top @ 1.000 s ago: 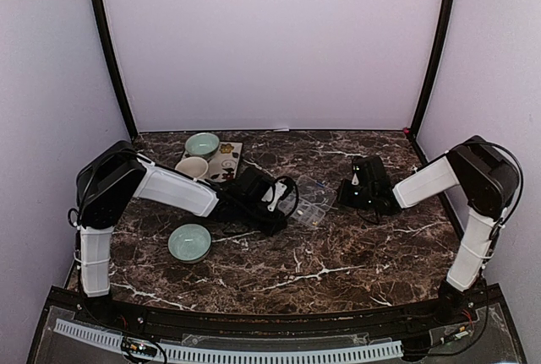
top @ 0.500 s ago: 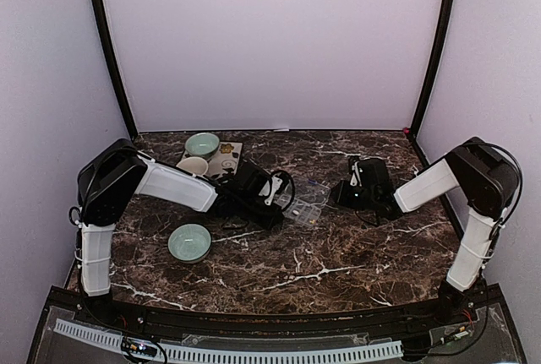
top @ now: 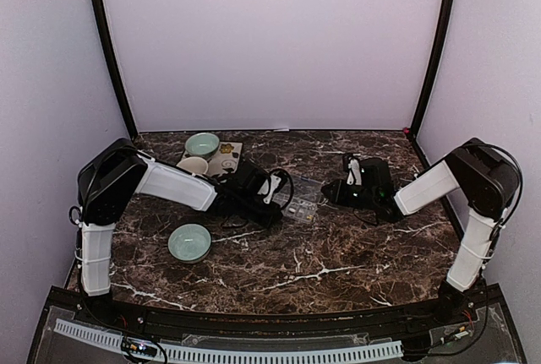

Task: Sort the pills into containers
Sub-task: Close the lid of the pill container on the pill container.

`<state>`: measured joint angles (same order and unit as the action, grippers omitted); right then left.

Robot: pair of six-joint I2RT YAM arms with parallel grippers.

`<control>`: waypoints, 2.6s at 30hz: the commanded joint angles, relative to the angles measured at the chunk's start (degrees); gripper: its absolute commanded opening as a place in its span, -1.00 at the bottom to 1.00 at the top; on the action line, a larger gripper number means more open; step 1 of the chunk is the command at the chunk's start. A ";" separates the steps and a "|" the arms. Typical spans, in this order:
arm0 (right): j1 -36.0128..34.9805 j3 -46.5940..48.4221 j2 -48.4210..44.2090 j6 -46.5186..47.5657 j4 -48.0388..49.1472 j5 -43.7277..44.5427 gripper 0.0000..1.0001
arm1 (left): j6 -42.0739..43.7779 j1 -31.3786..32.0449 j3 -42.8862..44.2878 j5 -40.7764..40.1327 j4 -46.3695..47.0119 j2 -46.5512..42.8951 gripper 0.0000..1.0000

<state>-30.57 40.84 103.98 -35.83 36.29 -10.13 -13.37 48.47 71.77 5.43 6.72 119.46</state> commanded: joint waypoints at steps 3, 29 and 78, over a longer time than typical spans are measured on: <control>-0.93 -0.34 -0.71 2.31 3.47 -4.26 -0.68 | 0.08 -1.07 0.30 -1.37 -1.16 0.38 -0.79; 1.03 0.16 -3.04 2.68 -3.23 1.92 -0.05 | 0.96 -3.46 1.90 -1.93 -2.40 1.18 -0.79; -4.02 6.53 -1.69 11.54 -9.06 -4.66 -0.02 | 1.97 -4.43 7.20 -0.55 -4.59 4.03 -0.80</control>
<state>-33.21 45.32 104.90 -27.55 30.02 -18.96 -11.77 44.45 77.87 4.21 4.12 123.00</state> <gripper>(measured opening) 0.488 0.100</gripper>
